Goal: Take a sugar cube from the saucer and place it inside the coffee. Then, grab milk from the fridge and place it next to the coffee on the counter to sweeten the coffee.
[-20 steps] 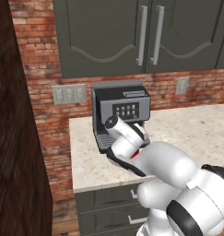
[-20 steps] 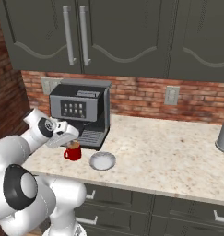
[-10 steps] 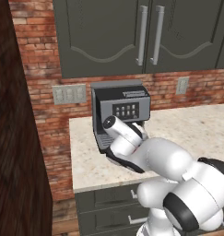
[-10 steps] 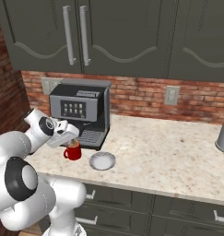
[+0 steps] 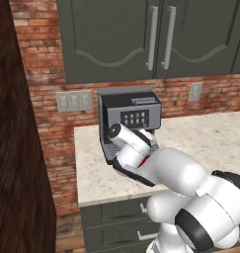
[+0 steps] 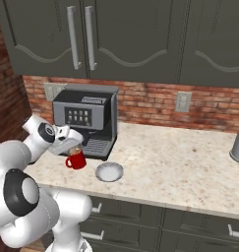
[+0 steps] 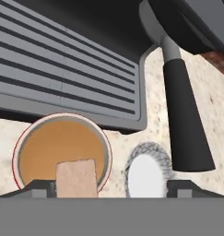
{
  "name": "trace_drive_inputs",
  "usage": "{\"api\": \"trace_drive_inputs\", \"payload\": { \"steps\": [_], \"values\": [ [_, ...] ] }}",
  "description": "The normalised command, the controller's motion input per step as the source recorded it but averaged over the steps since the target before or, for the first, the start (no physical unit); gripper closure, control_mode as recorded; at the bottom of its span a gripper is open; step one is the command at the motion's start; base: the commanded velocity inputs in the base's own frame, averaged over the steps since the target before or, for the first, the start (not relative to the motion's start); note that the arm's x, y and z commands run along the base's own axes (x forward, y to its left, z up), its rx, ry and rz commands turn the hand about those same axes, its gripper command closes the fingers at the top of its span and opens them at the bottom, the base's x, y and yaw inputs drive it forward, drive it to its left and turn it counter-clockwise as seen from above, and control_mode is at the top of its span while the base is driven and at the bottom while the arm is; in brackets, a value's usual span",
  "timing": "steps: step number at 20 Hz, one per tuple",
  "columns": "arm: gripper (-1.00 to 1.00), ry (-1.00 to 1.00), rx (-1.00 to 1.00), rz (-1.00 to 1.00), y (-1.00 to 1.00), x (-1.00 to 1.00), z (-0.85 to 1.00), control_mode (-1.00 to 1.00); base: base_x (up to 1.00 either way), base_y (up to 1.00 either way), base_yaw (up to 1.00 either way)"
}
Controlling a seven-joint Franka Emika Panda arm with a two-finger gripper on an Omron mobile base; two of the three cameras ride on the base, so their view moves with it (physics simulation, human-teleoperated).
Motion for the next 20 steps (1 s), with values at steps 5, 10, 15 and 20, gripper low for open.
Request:
{"api": "trace_drive_inputs", "payload": {
  "steps": [5,10,15,20],
  "values": [
    [-1.00,-0.06,-0.01,0.00,0.00,0.00,0.14,-1.00,0.00,0.00,0.00],
    [-1.00,-0.06,0.00,0.00,-0.10,-0.03,0.11,-1.00,0.00,0.00,0.00],
    [-1.00,-0.19,0.03,0.00,-0.21,-0.51,0.50,-1.00,0.00,0.00,0.00],
    [-1.00,-0.17,0.20,0.00,-0.53,-0.73,0.67,-1.00,0.00,0.00,0.00]
  ]
}}
